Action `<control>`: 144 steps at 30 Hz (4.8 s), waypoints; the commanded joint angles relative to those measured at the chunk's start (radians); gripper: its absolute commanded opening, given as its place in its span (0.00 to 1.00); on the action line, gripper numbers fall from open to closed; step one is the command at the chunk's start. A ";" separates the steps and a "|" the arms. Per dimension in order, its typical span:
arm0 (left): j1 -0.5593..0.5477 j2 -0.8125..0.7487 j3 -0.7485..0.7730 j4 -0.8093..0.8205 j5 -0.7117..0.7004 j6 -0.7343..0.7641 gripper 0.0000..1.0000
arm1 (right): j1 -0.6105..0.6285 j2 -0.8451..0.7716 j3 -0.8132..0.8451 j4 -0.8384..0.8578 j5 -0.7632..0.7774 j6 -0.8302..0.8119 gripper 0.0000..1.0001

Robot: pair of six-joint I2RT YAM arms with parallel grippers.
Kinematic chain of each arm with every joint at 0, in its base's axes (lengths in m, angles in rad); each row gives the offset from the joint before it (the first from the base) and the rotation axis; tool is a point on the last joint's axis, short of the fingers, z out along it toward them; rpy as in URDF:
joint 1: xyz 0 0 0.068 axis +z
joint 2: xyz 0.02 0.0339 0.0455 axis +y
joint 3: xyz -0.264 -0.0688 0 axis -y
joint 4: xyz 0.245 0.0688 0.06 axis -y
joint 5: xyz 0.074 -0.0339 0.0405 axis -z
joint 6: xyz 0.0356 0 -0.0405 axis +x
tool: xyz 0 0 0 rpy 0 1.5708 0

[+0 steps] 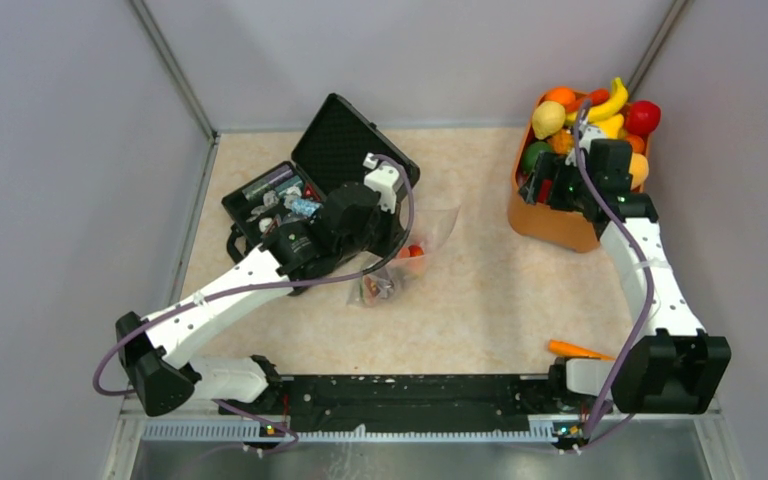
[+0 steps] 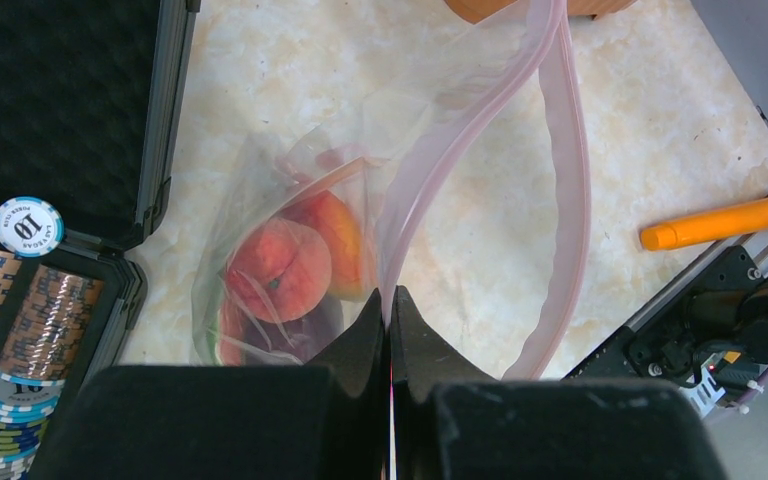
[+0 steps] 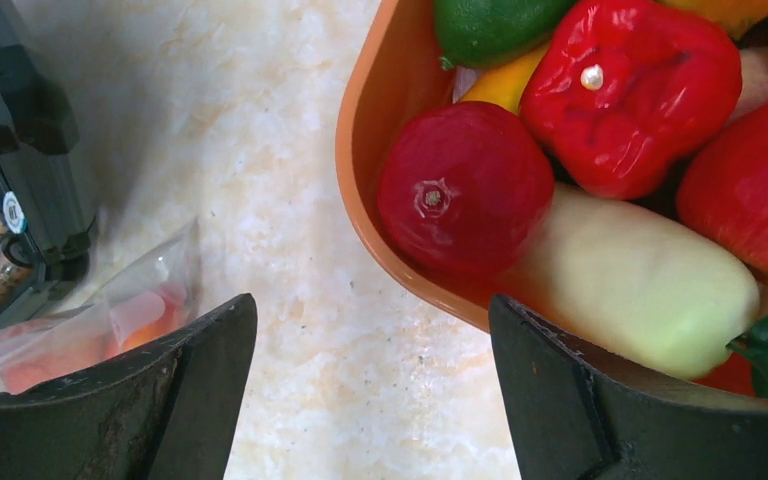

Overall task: Place the food in the zip-top bag and seal the zipper
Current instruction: Move the bin to the center of the board, then pick up the fake vegetable from the bin, then place the fake vegetable in the zipper food storage bag.

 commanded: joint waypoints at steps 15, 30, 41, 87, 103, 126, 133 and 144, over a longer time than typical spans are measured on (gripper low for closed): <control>0.004 -0.040 -0.007 0.053 0.009 -0.001 0.00 | -0.006 0.053 -0.036 0.096 0.064 -0.113 0.84; 0.004 -0.015 0.007 0.050 0.041 0.001 0.00 | 0.007 0.132 -0.011 -0.011 -0.159 -0.197 0.84; 0.004 -0.032 -0.002 0.040 0.025 0.004 0.00 | 0.125 0.229 0.071 -0.135 -0.177 -0.282 0.80; 0.004 -0.012 0.010 0.045 0.045 -0.017 0.00 | 0.347 -0.014 -0.095 0.072 0.271 0.178 0.70; 0.004 0.021 0.034 0.038 0.060 -0.014 0.00 | 0.347 0.040 -0.148 0.155 0.257 0.194 0.73; 0.004 0.024 0.042 0.042 0.049 -0.014 0.00 | 0.346 -0.258 -0.191 0.280 0.070 0.180 0.41; 0.004 0.030 0.041 0.043 0.049 -0.013 0.00 | 0.347 -0.389 -0.200 0.415 -0.126 0.209 0.39; 0.004 0.022 0.044 0.057 0.039 -0.010 0.00 | 0.354 -0.301 -0.188 0.443 -0.514 0.181 0.40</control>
